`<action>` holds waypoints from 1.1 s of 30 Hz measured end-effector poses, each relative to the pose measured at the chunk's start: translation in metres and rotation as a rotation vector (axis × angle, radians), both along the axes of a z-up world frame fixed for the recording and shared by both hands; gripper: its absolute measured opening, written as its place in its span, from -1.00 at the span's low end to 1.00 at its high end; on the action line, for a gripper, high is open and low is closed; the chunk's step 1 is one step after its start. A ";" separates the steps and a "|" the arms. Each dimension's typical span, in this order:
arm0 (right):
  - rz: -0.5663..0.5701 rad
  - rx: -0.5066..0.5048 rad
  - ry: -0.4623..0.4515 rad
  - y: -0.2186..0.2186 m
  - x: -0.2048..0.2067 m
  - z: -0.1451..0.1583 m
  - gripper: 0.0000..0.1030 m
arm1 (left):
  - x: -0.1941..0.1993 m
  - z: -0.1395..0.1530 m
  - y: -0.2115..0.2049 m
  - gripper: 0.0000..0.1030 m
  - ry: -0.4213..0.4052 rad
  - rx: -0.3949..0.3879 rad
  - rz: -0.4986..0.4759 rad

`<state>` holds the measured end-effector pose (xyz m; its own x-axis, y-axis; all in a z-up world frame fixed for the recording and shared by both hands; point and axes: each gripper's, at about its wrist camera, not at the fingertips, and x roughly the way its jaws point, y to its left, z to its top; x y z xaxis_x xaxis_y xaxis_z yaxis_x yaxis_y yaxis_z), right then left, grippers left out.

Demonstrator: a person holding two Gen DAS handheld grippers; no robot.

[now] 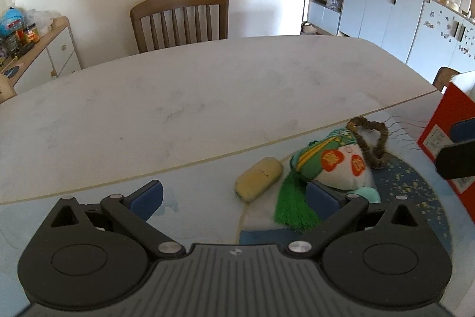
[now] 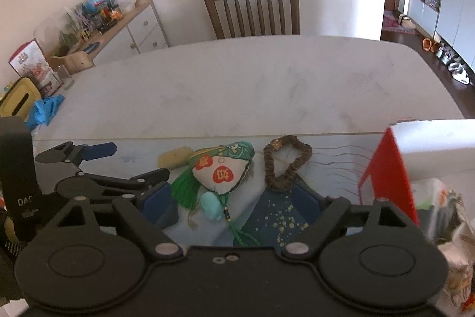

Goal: Organize objects
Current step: 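Grasp the pale yellow cylinder with left tool while right tool grasps the white red-circled plush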

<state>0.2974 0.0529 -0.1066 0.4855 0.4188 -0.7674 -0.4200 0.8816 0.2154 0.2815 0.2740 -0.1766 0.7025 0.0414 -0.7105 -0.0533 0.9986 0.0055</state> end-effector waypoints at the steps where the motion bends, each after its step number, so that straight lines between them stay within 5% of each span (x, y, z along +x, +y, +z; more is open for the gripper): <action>1: 0.000 -0.001 0.002 0.003 0.003 -0.002 0.65 | 0.002 -0.002 0.001 1.00 0.002 0.002 -0.004; 12: 0.010 -0.039 0.036 0.031 0.031 -0.024 0.55 | 0.019 -0.019 0.006 0.98 -0.016 -0.001 -0.030; 19: -0.009 -0.062 0.061 0.042 0.044 -0.038 0.53 | 0.024 -0.028 0.009 0.79 -0.007 -0.021 -0.050; 22: -0.008 -0.067 0.069 0.046 0.048 -0.041 0.53 | 0.026 -0.031 0.009 0.43 0.000 -0.028 -0.069; 27: -0.003 -0.068 0.084 0.052 0.053 -0.045 0.52 | 0.025 -0.034 0.008 0.33 -0.007 -0.028 -0.090; 33: 0.013 -0.078 0.107 0.058 0.055 -0.050 0.38 | 0.024 -0.033 -0.002 -0.27 -0.012 -0.008 -0.147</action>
